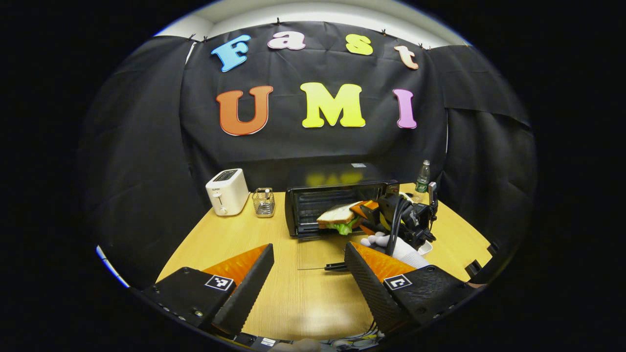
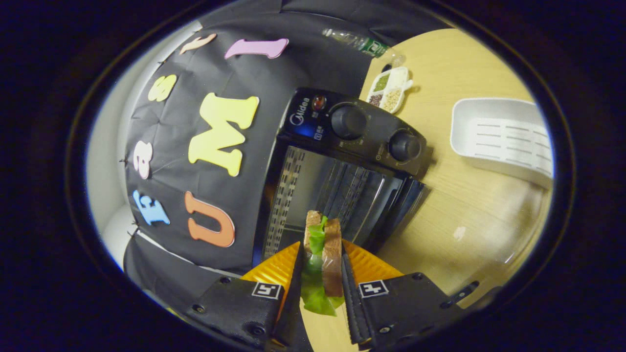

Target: Open the electric oven with the left hand, put the food in, and close the electric oven.

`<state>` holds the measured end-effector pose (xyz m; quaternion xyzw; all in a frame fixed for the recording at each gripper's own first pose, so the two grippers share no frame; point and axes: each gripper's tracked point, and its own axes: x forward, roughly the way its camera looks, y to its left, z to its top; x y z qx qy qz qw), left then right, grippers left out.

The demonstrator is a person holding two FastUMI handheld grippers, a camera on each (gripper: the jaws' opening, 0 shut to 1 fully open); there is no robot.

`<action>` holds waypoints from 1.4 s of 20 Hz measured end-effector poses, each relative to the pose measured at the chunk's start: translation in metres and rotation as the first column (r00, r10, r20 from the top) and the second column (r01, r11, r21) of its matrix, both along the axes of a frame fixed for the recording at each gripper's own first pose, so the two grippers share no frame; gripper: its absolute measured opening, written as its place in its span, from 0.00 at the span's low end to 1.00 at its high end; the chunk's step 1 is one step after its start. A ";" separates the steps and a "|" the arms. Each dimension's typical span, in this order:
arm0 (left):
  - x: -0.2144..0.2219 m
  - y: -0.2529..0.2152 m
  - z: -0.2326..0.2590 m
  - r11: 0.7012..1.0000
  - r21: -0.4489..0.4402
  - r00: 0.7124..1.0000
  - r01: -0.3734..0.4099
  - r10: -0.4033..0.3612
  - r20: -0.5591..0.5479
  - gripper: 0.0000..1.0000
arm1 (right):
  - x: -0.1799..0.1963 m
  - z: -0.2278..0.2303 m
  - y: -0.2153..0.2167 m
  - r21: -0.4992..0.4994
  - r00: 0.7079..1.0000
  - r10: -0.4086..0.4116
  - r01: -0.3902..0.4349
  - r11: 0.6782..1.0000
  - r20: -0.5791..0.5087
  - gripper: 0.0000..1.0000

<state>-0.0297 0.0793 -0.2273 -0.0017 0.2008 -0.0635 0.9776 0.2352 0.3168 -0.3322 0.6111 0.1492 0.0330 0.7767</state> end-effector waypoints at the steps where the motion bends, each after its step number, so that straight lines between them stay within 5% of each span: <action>1: -0.001 0.003 -0.001 1.000 0.001 1.000 -0.006 0.006 -0.003 0.96 | 0.005 -0.001 0.006 0.014 1.000 -0.013 0.013 1.000 -0.001 0.35; 12: 0.001 0.020 -0.015 0.998 -0.002 0.998 -0.055 0.055 -0.022 0.96 | 0.068 -0.014 0.011 -0.010 0.997 -0.074 0.074 0.997 0.007 0.44; 18: 0.002 0.016 -0.018 0.998 -0.010 0.998 -0.056 0.055 -0.026 0.96 | 0.067 -0.019 0.005 -0.224 0.999 -0.036 0.034 0.974 -0.002 0.38; 21: 0.006 0.011 -0.012 0.999 -0.015 0.999 -0.049 0.049 -0.011 0.96 | 0.063 -0.021 0.003 -0.316 1.000 -0.001 -0.003 0.949 -0.015 0.62; 22: 0.006 0.010 -0.012 0.999 -0.016 0.999 -0.048 0.048 -0.010 0.96 | 0.062 -0.018 -0.002 -0.339 1.000 -0.005 -0.001 0.941 -0.015 0.80; 24: 0.005 0.009 -0.016 0.999 -0.018 0.999 -0.046 0.046 -0.015 0.96 | 0.059 -0.021 -0.012 -0.430 1.000 -0.012 0.001 0.903 -0.023 0.85; 25: 0.004 0.008 -0.015 0.999 -0.018 0.999 -0.046 0.046 -0.013 0.96 | 0.058 -0.018 -0.016 -0.477 1.000 -0.011 0.000 0.879 -0.019 0.99; 28: 0.005 0.007 -0.016 0.998 -0.025 0.999 -0.050 0.049 -0.010 0.96 | 0.053 -0.015 -0.024 -0.558 1.000 0.011 -0.016 0.830 -0.012 0.99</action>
